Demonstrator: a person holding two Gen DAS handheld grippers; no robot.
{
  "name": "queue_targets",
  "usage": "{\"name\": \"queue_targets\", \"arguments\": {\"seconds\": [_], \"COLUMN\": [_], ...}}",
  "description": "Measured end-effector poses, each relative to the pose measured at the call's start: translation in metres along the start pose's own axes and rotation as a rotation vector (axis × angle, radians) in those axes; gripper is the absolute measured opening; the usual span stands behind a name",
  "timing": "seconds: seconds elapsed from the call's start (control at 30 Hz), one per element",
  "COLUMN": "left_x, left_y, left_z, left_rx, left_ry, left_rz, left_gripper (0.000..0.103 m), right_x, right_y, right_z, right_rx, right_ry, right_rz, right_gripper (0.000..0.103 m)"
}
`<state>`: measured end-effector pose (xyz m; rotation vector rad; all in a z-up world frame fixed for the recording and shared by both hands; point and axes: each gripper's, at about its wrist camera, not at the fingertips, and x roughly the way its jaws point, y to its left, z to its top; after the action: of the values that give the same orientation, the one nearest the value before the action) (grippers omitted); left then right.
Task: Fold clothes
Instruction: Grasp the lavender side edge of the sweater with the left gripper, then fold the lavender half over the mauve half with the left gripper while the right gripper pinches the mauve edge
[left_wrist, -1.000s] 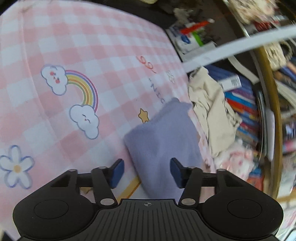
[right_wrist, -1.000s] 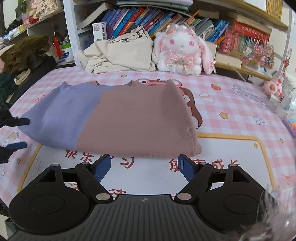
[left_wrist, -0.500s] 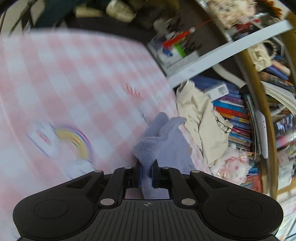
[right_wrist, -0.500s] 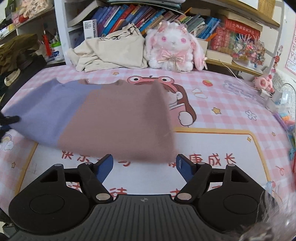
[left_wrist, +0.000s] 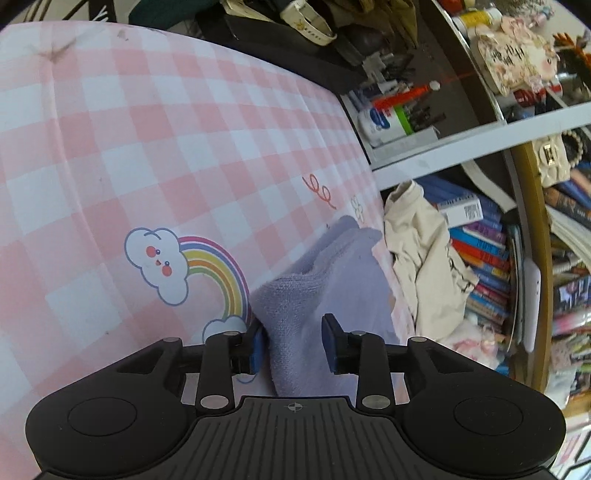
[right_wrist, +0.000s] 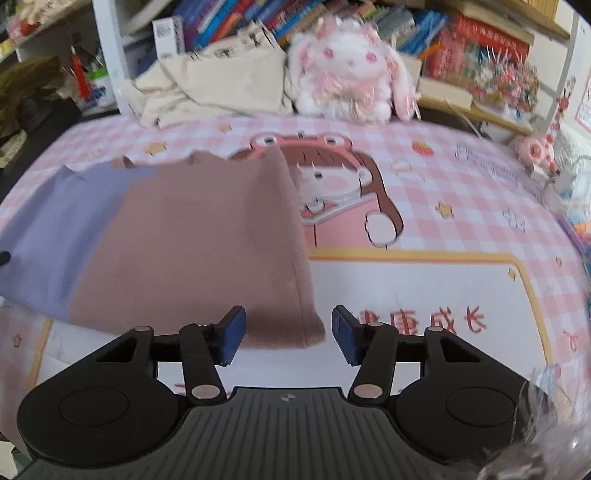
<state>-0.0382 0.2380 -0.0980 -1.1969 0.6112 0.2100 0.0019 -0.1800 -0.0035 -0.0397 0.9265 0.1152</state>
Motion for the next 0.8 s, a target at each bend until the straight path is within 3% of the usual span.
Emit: {"name": "queue_targets", "arguments": {"seconds": [0.07,0.2,0.53,0.67,0.8], "left_x": [0.000,0.000,-0.003,-0.002,-0.003], "left_y": [0.003,0.004,0.001,0.000,-0.005], "left_z": [-0.001,-0.002,0.009,0.011,0.006], "left_rx": [-0.038,-0.054,-0.007,0.021,0.030], "left_ry": [-0.018,-0.043,-0.067,-0.077,-0.101], "left_rz": [-0.003,0.016,0.064,0.067,0.090], "left_gripper": [0.031,0.016,0.013,0.013,0.013], "right_x": [-0.001,-0.005,-0.015,-0.002,0.008], "right_y": [-0.002,-0.005,-0.019,-0.020,-0.021], "right_z": [-0.002,-0.008,-0.005,0.012,0.026], "right_rx": [0.001,0.005,0.014,-0.088,-0.198], "right_ry": [0.000,-0.006,-0.071,-0.099,-0.103], "right_rz": [0.001,0.004,0.063,0.081,0.154], "right_gripper": [0.051,0.051,0.048,0.046,0.046]}}
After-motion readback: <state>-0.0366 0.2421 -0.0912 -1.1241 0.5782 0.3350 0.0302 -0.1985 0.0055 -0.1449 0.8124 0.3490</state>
